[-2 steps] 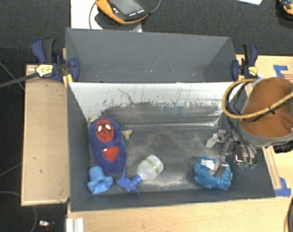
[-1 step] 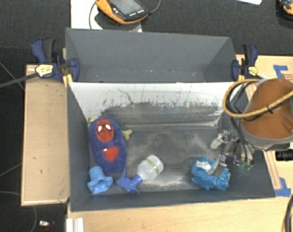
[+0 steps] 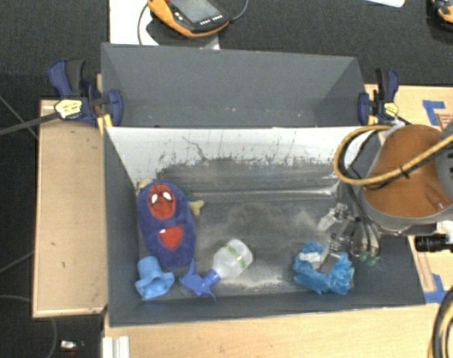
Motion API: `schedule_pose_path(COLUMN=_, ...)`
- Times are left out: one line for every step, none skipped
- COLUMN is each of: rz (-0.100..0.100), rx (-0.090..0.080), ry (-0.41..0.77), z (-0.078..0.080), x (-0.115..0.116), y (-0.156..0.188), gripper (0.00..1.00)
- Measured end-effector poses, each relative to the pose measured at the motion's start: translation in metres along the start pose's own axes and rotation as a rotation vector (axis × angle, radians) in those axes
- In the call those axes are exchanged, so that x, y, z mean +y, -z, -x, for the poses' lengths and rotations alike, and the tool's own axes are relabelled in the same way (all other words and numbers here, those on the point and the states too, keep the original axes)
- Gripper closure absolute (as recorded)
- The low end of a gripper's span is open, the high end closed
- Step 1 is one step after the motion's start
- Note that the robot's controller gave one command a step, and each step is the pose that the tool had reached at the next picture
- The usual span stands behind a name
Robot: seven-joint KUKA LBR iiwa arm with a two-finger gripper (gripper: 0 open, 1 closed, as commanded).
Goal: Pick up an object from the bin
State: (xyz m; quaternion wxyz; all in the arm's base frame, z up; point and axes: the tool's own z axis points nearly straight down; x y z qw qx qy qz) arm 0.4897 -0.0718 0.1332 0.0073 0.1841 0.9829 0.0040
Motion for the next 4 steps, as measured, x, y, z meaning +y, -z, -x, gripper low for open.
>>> schedule_pose_path(rz=-0.002, rx=0.001, ry=0.056, z=-0.007, x=0.004, y=-0.011, gripper=0.0)
schedule_pose_path(rz=-0.003, rx=-0.005, ry=0.209, z=0.004, x=-0.012, y=-0.007, gripper=1.0)
schedule_pose_path(rz=-0.003, rx=-0.005, ry=0.209, z=0.004, x=-0.012, y=-0.007, gripper=1.0)
schedule_pose_path(rz=-0.003, rx=0.001, ry=0.204, z=0.007, x=-0.015, y=0.051, gripper=1.0)
